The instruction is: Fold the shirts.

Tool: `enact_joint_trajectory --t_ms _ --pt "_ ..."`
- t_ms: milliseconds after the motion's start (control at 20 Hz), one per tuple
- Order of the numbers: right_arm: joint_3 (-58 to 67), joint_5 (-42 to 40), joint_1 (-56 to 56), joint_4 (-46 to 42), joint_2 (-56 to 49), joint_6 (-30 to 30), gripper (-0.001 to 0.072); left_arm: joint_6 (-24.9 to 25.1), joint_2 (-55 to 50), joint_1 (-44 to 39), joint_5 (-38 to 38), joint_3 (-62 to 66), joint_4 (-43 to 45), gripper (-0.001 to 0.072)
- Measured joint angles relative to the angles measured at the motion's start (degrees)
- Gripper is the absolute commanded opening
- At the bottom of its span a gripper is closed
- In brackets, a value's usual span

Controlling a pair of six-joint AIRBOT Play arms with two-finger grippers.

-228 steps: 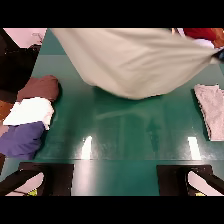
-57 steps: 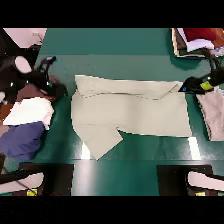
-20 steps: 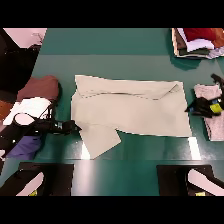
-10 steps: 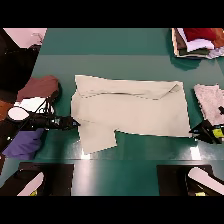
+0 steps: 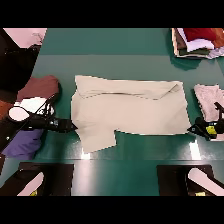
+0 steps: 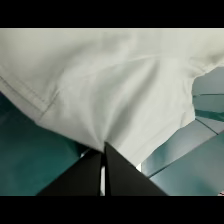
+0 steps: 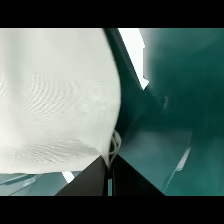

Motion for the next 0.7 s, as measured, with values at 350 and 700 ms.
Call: enact_joint_trajectory --t_ms 350,700 --pt "-0.1 10.3 1.1 -6.3 14.1 0.5 0.0014 -6.6 10.8 0.0 -12.0 1.6 11.6 0.0027" --pt "3.4 14.9 10.2 -10.6 23.0 4.6 0.0013 -11.8 18.9 0.0 -19.2 5.3 12.7 0.0027"
